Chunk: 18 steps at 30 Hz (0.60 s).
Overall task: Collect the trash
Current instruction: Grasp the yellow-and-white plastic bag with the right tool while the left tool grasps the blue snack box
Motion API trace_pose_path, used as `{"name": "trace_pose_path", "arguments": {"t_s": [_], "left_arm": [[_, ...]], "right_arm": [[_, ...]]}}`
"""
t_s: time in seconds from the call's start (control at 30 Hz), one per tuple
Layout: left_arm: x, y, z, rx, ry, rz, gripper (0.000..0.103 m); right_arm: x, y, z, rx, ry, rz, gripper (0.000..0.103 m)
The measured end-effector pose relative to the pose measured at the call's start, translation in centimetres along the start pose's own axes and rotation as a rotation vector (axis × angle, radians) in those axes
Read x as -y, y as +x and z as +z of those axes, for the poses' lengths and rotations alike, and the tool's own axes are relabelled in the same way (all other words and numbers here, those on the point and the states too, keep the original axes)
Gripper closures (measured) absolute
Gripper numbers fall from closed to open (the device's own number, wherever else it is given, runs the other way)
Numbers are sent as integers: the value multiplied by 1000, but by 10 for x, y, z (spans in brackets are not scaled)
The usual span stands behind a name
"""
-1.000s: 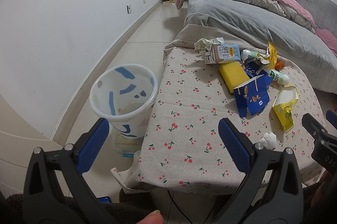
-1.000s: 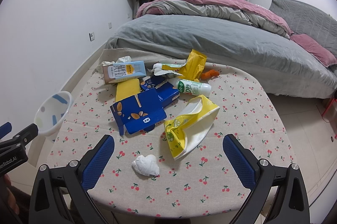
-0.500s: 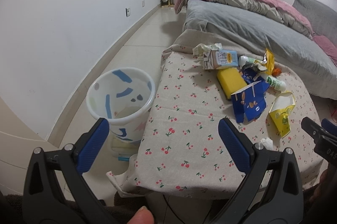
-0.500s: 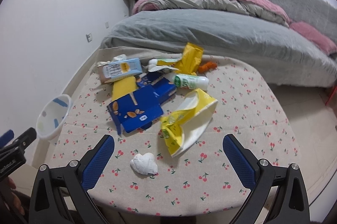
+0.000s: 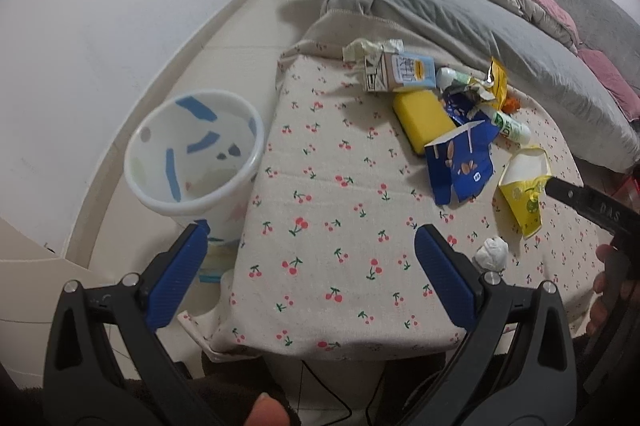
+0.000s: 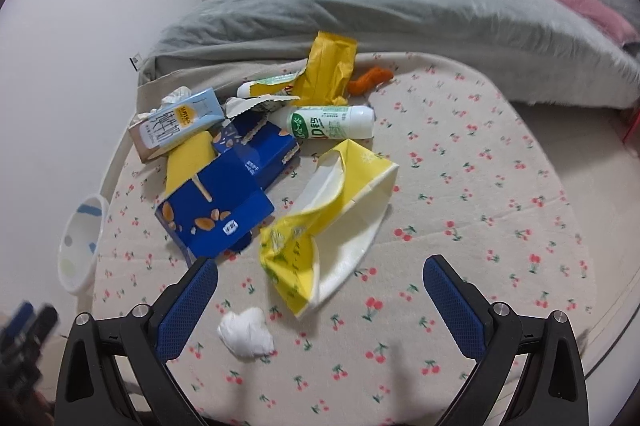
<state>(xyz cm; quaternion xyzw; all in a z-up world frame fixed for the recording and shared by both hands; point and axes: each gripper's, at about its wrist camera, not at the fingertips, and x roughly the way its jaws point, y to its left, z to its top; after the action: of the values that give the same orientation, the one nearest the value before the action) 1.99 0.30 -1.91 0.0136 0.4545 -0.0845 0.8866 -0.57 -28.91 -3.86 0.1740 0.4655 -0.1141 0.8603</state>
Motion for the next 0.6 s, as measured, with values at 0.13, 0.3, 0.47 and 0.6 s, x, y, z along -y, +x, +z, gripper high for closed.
{"name": "trace_pose_path", "arguments": {"t_s": [0.13, 0.3, 0.47, 0.6], "left_arm": [[2, 5, 5, -30, 2, -23, 6], [9, 18, 16, -95, -11, -143, 11], [24, 32, 30, -147, -10, -278, 12], [39, 44, 41, -160, 12, -341, 12]], "right_arm": [[3, 15, 11, -37, 30, 20, 19], [4, 39, 20, -119, 61, 93, 48], [3, 44, 24, -137, 45, 120, 81], [6, 31, 25, -99, 36, 131, 87]]}}
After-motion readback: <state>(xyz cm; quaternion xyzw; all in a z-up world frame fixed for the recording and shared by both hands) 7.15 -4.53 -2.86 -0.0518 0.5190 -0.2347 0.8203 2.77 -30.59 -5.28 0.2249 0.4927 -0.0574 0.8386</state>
